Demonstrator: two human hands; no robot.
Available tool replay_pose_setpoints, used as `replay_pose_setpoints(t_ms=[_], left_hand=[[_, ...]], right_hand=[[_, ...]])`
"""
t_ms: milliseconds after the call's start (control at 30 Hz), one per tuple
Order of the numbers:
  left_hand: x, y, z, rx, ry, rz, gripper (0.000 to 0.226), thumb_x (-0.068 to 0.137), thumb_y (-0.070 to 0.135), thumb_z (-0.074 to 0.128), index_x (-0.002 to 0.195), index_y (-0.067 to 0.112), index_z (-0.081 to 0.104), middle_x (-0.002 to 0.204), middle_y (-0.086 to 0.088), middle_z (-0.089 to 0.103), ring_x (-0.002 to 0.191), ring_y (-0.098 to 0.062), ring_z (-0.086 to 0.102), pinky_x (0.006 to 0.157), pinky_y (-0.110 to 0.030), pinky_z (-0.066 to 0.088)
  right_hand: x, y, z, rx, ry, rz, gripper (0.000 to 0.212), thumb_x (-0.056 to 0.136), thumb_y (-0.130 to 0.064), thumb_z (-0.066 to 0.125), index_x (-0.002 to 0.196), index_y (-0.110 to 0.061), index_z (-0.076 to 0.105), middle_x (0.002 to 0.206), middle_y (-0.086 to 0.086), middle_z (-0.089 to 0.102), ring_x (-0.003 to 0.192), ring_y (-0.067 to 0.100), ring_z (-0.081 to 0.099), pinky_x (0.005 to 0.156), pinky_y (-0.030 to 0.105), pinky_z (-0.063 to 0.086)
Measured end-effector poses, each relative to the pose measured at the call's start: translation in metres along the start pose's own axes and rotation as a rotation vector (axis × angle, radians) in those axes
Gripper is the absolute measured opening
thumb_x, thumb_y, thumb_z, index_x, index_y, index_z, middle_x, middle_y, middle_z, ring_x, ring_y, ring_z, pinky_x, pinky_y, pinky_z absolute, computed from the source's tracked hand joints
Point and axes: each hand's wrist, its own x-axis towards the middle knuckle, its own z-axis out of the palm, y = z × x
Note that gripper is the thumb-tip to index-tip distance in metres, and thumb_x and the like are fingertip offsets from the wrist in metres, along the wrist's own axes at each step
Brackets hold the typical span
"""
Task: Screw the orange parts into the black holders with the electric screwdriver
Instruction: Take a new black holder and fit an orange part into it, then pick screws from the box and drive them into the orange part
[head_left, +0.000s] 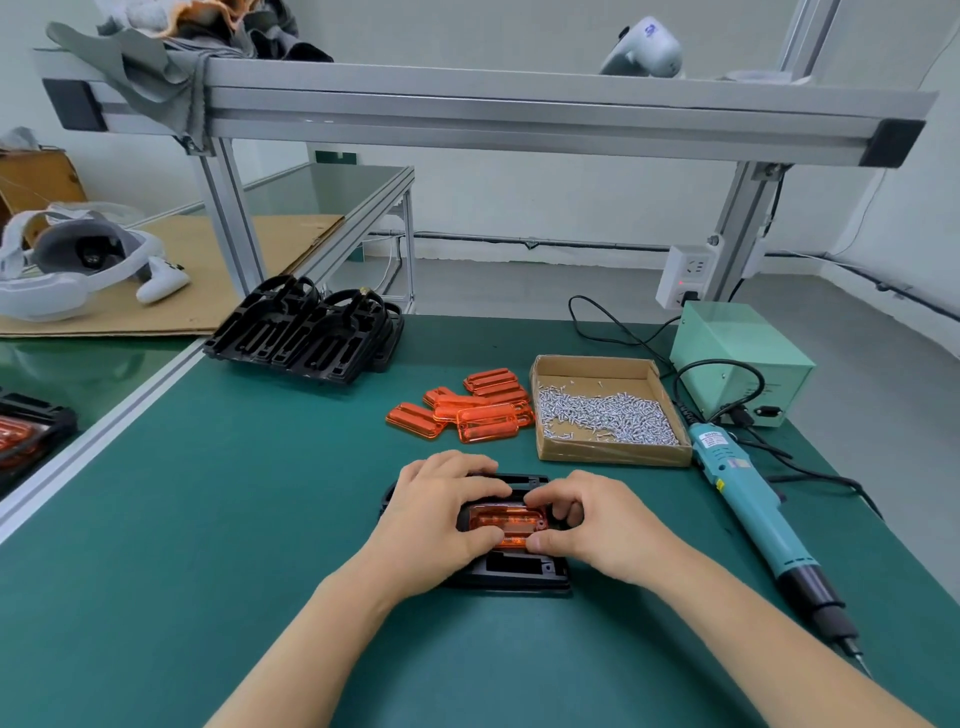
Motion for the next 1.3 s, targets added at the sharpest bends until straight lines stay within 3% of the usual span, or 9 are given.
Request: replay_pose_setpoints(t_ms=[233,400,500,600,733,900,1033,1100,1300], left_hand=[[0.006,0.0,0.005,0.148,-0.07,-0.034,0.034,0.089,0.04,0.057,0.122,0.042,0.058,0.144,0.024,0.037,0.131,-0.004,0.029,0.107,-0.025,0.011],[0.01,0.0,0.003,0.165,-0.114,-0.053,0.03,0.088,0.04,0.058,0.118,0.044,0.061,0.143,0.022,0.038,0.129,-0.005,0.03,0.104,-0.026,0.014],[0.015,0.003,0.0,0.17,-0.15,-0.05,0.03,0.086,0.043,0.06,0.117,0.043,0.062,0.143,0.019,0.038,0.13,-0.006,0.029,0.104,-0.029,0.017],[0.027,0.015,-0.003,0.064,-0.058,-0.031,0.026,0.085,0.04,0.062,0.11,0.039,0.066,0.135,0.017,0.046,0.124,-0.007,0.034,0.104,-0.029,0.023],[0.066,0.038,0.004,-0.069,0.046,-0.049,0.015,0.087,0.026,0.062,0.099,0.029,0.071,0.116,0.01,0.06,0.112,-0.012,0.046,0.098,-0.033,0.035],[0.118,0.051,0.026,-0.037,-0.057,-0.148,0.02,0.091,0.022,0.058,0.106,0.023,0.071,0.112,0.002,0.068,0.106,-0.018,0.058,0.091,-0.033,0.047],[0.146,0.049,0.038,-0.167,-0.204,-0.273,0.016,0.085,0.027,0.066,0.098,0.022,0.074,0.103,0.003,0.071,0.099,-0.017,0.063,0.092,-0.036,0.049],[0.155,0.045,0.041,-0.219,-0.235,-0.309,0.013,0.084,0.024,0.069,0.094,0.02,0.075,0.105,0.004,0.071,0.1,-0.015,0.062,0.095,-0.037,0.049],[0.175,0.044,0.045,-0.065,-0.33,-0.361,0.012,0.081,0.012,0.069,0.089,0.016,0.077,0.101,0.002,0.071,0.102,-0.018,0.06,0.093,-0.037,0.049]], right_hand=[[-0.017,0.008,-0.019,-0.032,0.169,0.03,0.038,0.084,-0.04,0.071,0.12,-0.035,0.063,0.091,-0.012,0.053,0.079,0.001,0.052,0.079,0.025,0.043],[-0.046,0.038,-0.066,-0.278,0.381,0.306,0.046,0.087,-0.041,0.065,0.13,-0.031,0.054,0.104,-0.008,0.05,0.094,0.012,0.051,0.077,0.028,0.04],[-0.06,0.062,-0.087,-0.527,0.315,0.566,0.064,0.087,-0.054,0.057,0.142,-0.028,0.038,0.122,0.003,0.048,0.115,0.024,0.048,0.083,0.034,0.043],[-0.066,0.079,-0.093,-0.551,0.23,0.69,0.076,0.085,-0.067,0.05,0.147,-0.029,0.028,0.131,0.002,0.049,0.12,0.023,0.049,0.079,0.033,0.046],[-0.063,0.082,-0.086,-0.461,0.144,0.703,0.075,0.082,-0.067,0.055,0.141,-0.03,0.03,0.101,-0.004,0.056,0.09,0.021,0.056,0.062,0.031,0.042],[-0.064,0.086,-0.088,-0.302,0.212,0.676,0.056,0.082,-0.047,0.062,0.13,-0.028,0.042,0.088,-0.006,0.059,0.075,0.016,0.06,0.056,0.027,0.041],[-0.074,0.093,-0.093,0.338,0.312,0.597,0.044,0.083,-0.021,0.07,0.122,-0.024,0.049,0.082,0.009,0.067,0.051,0.021,0.063,0.056,0.035,0.054],[-0.077,0.093,-0.094,0.589,0.324,0.544,0.043,0.082,-0.009,0.071,0.12,-0.019,0.053,0.079,0.014,0.062,0.046,0.02,0.057,0.048,0.031,0.051],[-0.069,0.072,-0.096,0.8,0.316,0.362,0.039,0.076,-0.005,0.074,0.109,-0.01,0.054,0.054,0.01,0.047,0.044,0.017,0.041,0.043,0.023,0.042]])
